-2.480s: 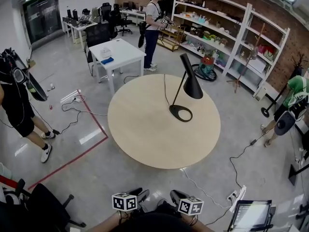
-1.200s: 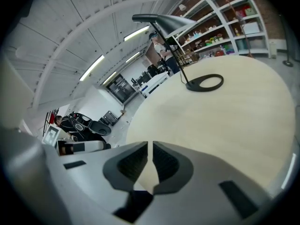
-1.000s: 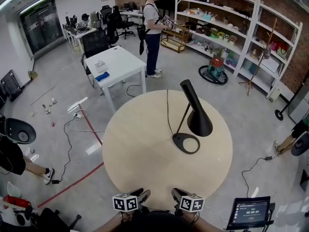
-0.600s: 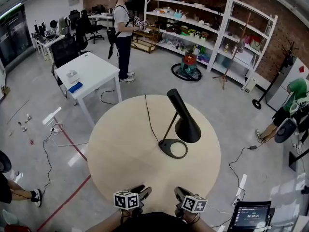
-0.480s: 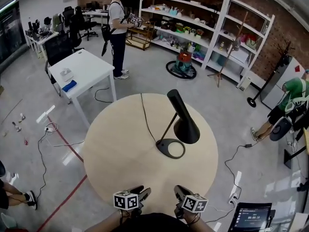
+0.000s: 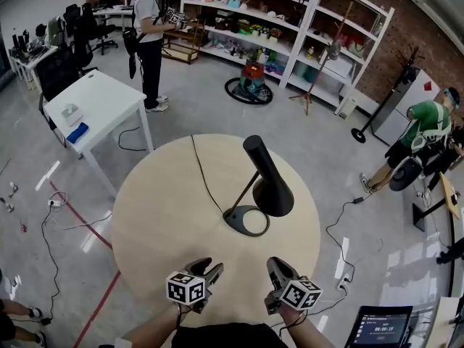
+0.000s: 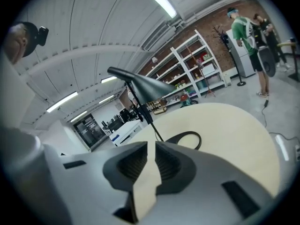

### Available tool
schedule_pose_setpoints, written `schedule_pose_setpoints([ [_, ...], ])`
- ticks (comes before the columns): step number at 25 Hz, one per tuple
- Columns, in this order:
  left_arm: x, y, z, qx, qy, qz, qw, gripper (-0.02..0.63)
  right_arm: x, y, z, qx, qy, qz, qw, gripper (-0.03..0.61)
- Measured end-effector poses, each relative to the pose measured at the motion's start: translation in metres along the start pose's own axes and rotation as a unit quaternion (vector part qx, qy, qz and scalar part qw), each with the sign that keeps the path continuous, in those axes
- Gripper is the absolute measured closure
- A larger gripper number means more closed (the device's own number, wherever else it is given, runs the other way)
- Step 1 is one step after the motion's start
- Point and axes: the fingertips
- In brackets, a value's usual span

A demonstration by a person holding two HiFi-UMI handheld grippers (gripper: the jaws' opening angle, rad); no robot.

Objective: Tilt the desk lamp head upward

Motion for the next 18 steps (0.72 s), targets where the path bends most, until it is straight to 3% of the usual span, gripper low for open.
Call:
schedule_pose_setpoints([
  [3, 0.009, -0.034, -0.004, 0.064, -0.002, -0.009, 0.9979, 0.419, 0.009, -0.021, 0.0, -0.006, 0.003, -0.031, 1.0, 0.543],
  [6, 0.019, -0.075, -0.016, 0.146, -0.008, -0.017, 0.9891, 0.419, 0.019, -0.05, 0.01, 0.003, -0.04, -0.064, 0.997, 0.478],
  [8, 0.023, -0.102, -0.023, 0.211, -0.02, -0.017, 0.9771, 0.419, 0.024, -0.067, 0.015, 0.035, -0.079, -0.085, 0.993, 0.463],
  [11, 0.024, -0.13, -0.029, 0.307, -0.055, -0.014, 0.9502, 0.419, 0.027, -0.076, 0.016, 0.077, -0.118, -0.099, 0.985, 0.429],
  [13, 0.026, -0.141, -0.027, 0.334, -0.067, -0.014, 0.94, 0.419, 0.032, -0.079, 0.017, 0.092, -0.135, -0.103, 0.981, 0.413],
  [18, 0.048, -0.172, -0.028, 0.369, -0.069, -0.009, 0.9267, 0.419, 0.046, -0.089, 0.017, 0.13, -0.15, -0.102, 0.975, 0.397],
])
Point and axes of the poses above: the fingertips, and each gripper's own axes: x forward along the fingers, z to its left, y out of its underside, and after that the axes turned 15 degrees about y, right-handed
